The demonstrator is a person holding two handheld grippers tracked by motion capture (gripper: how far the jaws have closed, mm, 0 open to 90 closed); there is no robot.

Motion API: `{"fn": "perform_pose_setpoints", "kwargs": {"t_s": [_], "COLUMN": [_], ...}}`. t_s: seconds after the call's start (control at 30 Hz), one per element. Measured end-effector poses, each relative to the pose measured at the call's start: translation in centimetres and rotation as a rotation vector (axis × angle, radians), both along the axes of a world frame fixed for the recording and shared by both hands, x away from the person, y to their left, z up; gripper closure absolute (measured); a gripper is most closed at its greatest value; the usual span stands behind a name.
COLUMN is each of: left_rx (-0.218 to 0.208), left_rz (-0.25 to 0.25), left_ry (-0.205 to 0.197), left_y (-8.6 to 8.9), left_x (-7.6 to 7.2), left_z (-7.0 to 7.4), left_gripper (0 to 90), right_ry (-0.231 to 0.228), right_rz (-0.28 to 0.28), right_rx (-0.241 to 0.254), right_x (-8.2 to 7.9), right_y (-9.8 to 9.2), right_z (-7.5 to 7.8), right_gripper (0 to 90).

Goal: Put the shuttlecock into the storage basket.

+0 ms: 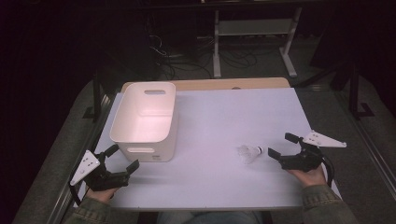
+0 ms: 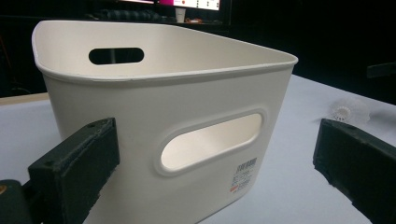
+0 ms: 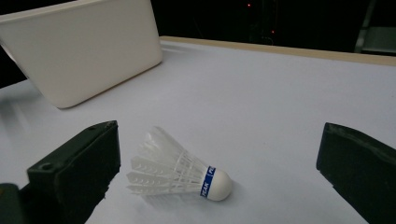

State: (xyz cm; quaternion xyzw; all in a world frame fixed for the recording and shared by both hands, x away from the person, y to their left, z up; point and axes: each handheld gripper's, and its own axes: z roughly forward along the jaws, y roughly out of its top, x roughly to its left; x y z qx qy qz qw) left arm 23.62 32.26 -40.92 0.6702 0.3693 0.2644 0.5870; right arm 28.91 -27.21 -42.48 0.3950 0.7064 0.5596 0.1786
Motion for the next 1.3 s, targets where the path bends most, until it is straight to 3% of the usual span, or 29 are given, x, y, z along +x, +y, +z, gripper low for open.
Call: {"fn": "perform_pose_setpoints", "kwargs": {"t_s": [0.33,0.8,1.3], "left_rx": [0.000,-0.019,-0.025], "left_rz": [-0.005,-0.004,-0.010], "left_ry": [-0.004,0.001,0.005], "left_y": [0.0,-0.2,-0.1], "left_x": [0.0,0.0,-0.1], "left_z": [0.0,0.0,0.0], "left_gripper": [0.0,0.0,0.0], "right_ry": [0.017,0.073,0.140], "right_rz": [0.029,0.096,0.202], "right_rx": [0.014,-0.055,-0.130], "right_x": [-0.1,0.7,1.9], "right_y": [0.2,1.2,2.9], "right_z": [0.3,1.7,1.7], "right_gripper": [0.0,0.0,0.0]}}
